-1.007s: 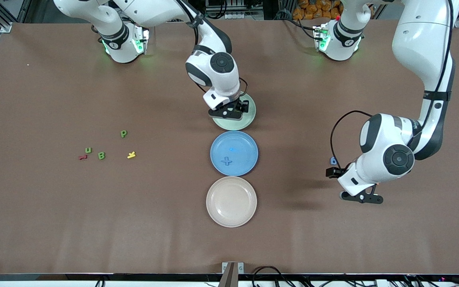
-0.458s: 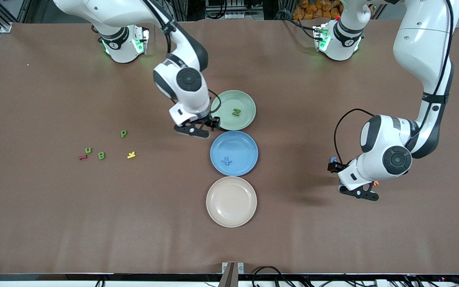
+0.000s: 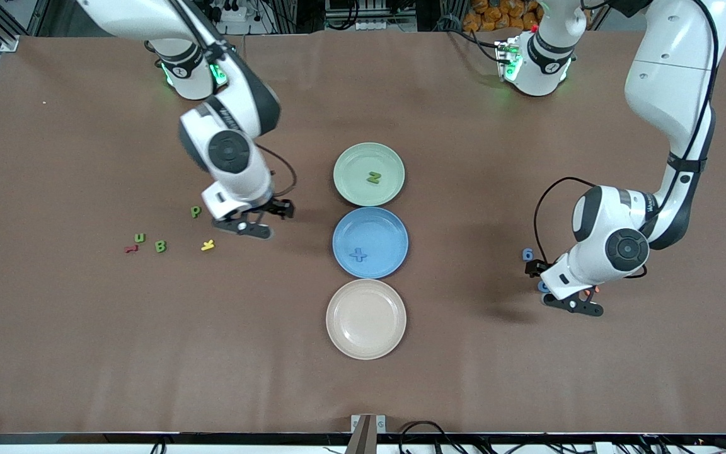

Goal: Sort letters by color into matching plates
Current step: 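Release the Z on the green plate while the left gripper reaches blue C, then grasp the blue C with the left gripper while the right gripper lowers to B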

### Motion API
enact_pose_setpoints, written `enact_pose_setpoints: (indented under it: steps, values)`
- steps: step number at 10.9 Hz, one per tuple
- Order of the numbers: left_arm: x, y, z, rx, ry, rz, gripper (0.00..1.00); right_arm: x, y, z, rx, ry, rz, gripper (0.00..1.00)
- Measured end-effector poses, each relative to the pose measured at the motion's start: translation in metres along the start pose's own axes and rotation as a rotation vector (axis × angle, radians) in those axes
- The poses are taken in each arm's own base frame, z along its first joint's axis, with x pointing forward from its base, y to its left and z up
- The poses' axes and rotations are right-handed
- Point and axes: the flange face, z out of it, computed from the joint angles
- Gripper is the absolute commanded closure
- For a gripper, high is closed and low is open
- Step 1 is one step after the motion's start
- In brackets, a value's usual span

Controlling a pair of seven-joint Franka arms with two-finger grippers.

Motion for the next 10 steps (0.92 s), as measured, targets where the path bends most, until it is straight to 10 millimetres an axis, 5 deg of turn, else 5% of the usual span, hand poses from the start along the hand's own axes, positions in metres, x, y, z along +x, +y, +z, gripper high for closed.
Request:
enact_pose_setpoints:
  steps: [4,10]
  values:
    - [0.000,-0.005,0.022,-0.008,0.000,-0.004,0.00,0.047,0.137,0.017,-0.023,-0.019,-0.164,0.05]
    - [-0.001,-0.006,0.031,-0.012,-0.011,-0.007,0.00,0.070,0.257,0.066,0.008,0.089,-0.376,0.17]
